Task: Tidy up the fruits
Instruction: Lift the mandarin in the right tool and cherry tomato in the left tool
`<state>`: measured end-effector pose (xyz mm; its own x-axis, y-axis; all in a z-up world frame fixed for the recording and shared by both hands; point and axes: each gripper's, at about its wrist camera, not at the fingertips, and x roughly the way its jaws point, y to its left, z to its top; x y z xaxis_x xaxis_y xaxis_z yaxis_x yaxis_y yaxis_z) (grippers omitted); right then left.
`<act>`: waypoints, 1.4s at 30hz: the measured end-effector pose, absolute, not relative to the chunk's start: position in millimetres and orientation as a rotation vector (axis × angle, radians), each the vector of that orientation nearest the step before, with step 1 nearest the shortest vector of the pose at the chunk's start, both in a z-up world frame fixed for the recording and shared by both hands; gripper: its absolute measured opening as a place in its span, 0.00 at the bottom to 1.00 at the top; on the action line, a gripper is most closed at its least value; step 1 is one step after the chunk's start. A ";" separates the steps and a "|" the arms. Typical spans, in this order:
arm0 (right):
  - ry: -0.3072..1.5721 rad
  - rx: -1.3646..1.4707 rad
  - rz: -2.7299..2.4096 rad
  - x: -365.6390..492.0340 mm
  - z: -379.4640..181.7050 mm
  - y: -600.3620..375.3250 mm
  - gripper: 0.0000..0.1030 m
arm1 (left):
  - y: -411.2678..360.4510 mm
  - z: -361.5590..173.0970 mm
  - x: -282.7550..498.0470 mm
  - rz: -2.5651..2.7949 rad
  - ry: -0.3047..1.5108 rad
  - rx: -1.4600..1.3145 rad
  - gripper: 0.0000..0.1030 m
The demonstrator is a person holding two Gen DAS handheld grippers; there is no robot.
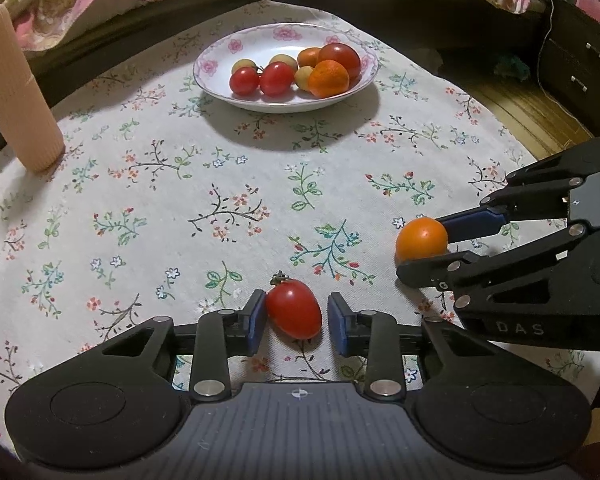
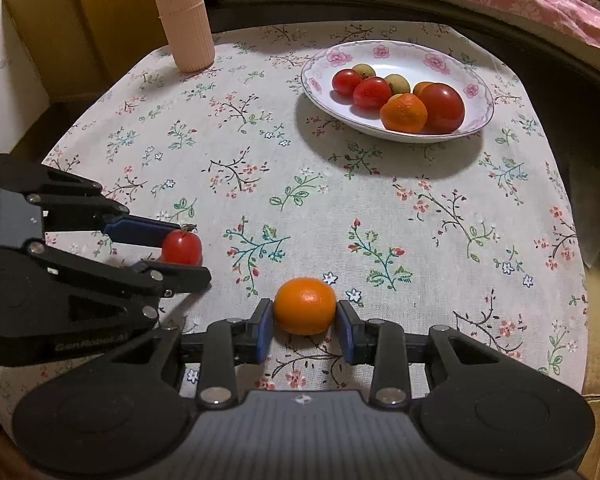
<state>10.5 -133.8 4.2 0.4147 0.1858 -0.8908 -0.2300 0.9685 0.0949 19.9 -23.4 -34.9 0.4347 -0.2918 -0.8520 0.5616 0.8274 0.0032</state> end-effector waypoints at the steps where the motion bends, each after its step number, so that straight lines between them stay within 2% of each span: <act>1: 1.114 -0.044 0.261 10.5 4.2 -133.4 0.35 | -23.8 -35.4 20.1 -0.539 0.988 0.310 0.40; 8: 1.115 -0.051 0.264 11.3 3.6 -132.6 0.35 | -26.0 -36.9 21.4 -0.535 0.985 0.324 0.42; 15: 1.114 -0.056 0.270 10.3 4.2 -131.1 0.35 | -27.1 -33.3 19.2 -0.554 0.970 0.337 0.35; 34: 1.100 -0.024 0.262 15.1 9.6 -134.9 0.35 | -24.0 -24.1 24.1 -0.552 0.950 0.310 0.34; 42: 1.101 -0.008 0.257 17.0 11.1 -137.6 0.35 | -19.6 -32.0 25.9 -0.544 0.999 0.273 0.40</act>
